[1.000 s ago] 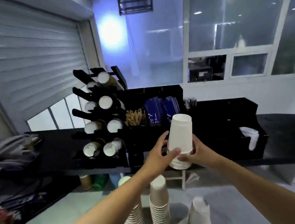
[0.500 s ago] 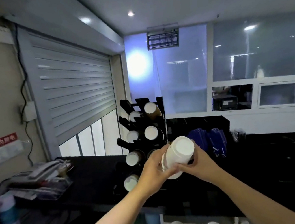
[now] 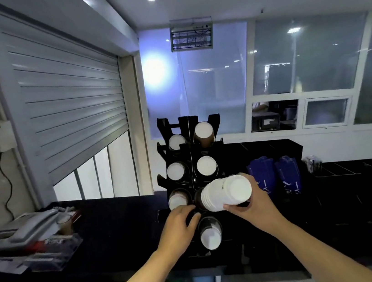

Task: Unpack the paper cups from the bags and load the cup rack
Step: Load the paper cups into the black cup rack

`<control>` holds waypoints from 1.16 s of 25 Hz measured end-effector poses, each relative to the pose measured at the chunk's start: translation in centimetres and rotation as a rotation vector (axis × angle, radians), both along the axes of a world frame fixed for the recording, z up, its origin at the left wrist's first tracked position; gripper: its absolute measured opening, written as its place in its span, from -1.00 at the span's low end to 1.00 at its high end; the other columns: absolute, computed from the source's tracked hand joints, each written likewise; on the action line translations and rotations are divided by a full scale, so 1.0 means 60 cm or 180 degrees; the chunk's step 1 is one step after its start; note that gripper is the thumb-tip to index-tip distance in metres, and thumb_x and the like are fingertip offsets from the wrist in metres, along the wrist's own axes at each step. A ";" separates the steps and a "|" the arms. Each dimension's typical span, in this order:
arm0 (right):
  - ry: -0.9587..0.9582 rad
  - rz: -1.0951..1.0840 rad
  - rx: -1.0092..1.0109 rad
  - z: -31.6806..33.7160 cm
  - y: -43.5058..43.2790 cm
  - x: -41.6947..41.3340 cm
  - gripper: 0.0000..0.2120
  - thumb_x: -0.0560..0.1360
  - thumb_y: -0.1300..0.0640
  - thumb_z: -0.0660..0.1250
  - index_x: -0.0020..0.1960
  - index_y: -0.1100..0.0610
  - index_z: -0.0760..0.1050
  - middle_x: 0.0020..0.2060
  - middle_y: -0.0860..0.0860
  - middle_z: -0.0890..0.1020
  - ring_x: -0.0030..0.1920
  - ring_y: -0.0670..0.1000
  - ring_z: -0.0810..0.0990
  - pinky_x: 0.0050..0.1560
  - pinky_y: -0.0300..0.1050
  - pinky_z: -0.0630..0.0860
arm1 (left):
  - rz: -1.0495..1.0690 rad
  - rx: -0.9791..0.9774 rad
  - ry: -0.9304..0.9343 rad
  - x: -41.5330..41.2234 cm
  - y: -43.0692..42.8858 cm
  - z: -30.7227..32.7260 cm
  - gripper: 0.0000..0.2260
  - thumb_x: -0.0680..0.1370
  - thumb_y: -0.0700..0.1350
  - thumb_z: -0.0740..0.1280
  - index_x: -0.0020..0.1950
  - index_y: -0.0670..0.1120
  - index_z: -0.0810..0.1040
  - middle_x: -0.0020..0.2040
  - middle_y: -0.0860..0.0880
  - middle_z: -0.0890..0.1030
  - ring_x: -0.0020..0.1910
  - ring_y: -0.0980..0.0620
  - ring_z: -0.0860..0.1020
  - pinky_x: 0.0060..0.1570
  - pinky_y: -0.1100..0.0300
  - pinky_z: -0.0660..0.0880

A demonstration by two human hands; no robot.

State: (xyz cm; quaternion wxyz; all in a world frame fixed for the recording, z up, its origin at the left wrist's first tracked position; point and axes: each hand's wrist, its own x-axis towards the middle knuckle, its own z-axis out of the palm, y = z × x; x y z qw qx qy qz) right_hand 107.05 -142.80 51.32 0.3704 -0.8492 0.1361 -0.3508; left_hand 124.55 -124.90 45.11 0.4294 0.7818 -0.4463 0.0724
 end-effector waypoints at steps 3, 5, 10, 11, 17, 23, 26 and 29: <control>0.0161 -0.0035 -0.0152 -0.004 -0.002 0.024 -0.25 0.29 -0.01 0.65 0.28 -0.34 0.27 0.21 -0.38 0.46 0.25 -0.34 0.43 0.22 -0.46 0.35 | -0.0037 -0.0055 0.0088 0.004 0.000 -0.007 -0.63 0.61 0.14 0.31 0.35 0.01 0.55 0.24 0.08 0.56 0.25 0.12 0.48 0.19 0.09 0.55; 0.0327 -0.0071 -0.0236 -0.015 -0.010 0.040 -0.26 0.28 -0.10 0.63 0.29 -0.36 0.27 0.21 -0.37 0.46 0.27 -0.27 0.44 0.27 -0.30 0.38 | -0.0009 -0.0092 0.0103 0.004 -0.001 -0.011 -0.64 0.61 0.13 0.32 0.35 0.00 0.55 0.23 0.08 0.56 0.25 0.12 0.48 0.18 0.09 0.56; 0.0591 -0.0410 -0.0520 -0.034 -0.007 0.046 -0.19 0.27 -0.40 0.48 0.40 -0.19 0.25 0.31 -0.19 0.41 0.30 -0.10 0.45 0.30 -0.01 0.46 | 0.0047 -0.0099 0.0033 0.000 -0.004 -0.011 -0.65 0.61 0.10 0.31 0.34 -0.01 0.55 0.24 0.07 0.55 0.27 0.11 0.47 0.19 0.08 0.55; 0.0556 -0.0463 -0.0669 -0.035 -0.001 0.041 -0.23 0.31 -0.41 0.45 0.39 -0.19 0.26 0.29 -0.20 0.42 0.26 -0.10 0.47 0.25 -0.03 0.49 | 0.0051 -0.0121 -0.0007 -0.001 -0.003 -0.011 -0.66 0.62 0.09 0.32 0.34 -0.02 0.55 0.25 0.07 0.55 0.26 0.11 0.47 0.18 0.08 0.55; 0.0453 -0.0378 -0.1174 -0.027 0.020 0.052 -0.36 0.46 -0.25 0.42 0.45 -0.15 0.26 0.36 -0.19 0.40 0.24 -0.07 0.50 0.09 -0.08 0.57 | -0.0005 -0.0161 -0.0286 -0.010 -0.002 -0.012 -0.67 0.63 0.03 0.33 0.38 0.01 0.55 0.31 0.11 0.57 0.32 0.14 0.42 0.25 0.12 0.51; 0.0733 -0.0361 -0.1771 -0.034 0.014 0.060 -0.36 0.49 0.02 0.47 0.49 0.05 0.31 0.37 0.00 0.44 0.32 0.04 0.48 0.23 -0.07 0.51 | 0.0099 -0.0112 -0.0460 -0.011 -0.006 -0.008 -0.71 0.63 0.00 0.34 0.34 -0.01 0.58 0.27 0.11 0.60 0.29 0.08 0.47 0.27 0.24 0.42; 0.0866 -0.0324 -0.1850 -0.027 0.016 0.065 -0.35 0.49 0.05 0.47 0.50 0.05 0.29 0.40 0.01 0.42 0.35 0.06 0.45 0.27 -0.06 0.48 | 0.0060 -0.0166 -0.0474 -0.014 -0.005 -0.009 -0.71 0.63 0.00 0.34 0.33 -0.01 0.59 0.26 0.11 0.60 0.28 0.07 0.46 0.26 0.20 0.45; 0.0957 -0.0147 -0.1706 -0.017 0.014 0.081 -0.34 0.50 0.05 0.48 0.51 0.03 0.28 0.42 0.00 0.41 0.37 0.05 0.44 0.31 -0.05 0.45 | 0.0051 -0.0210 -0.0453 -0.013 -0.006 -0.010 -0.72 0.63 -0.01 0.34 0.32 -0.01 0.59 0.24 0.12 0.61 0.26 0.08 0.46 0.21 0.14 0.50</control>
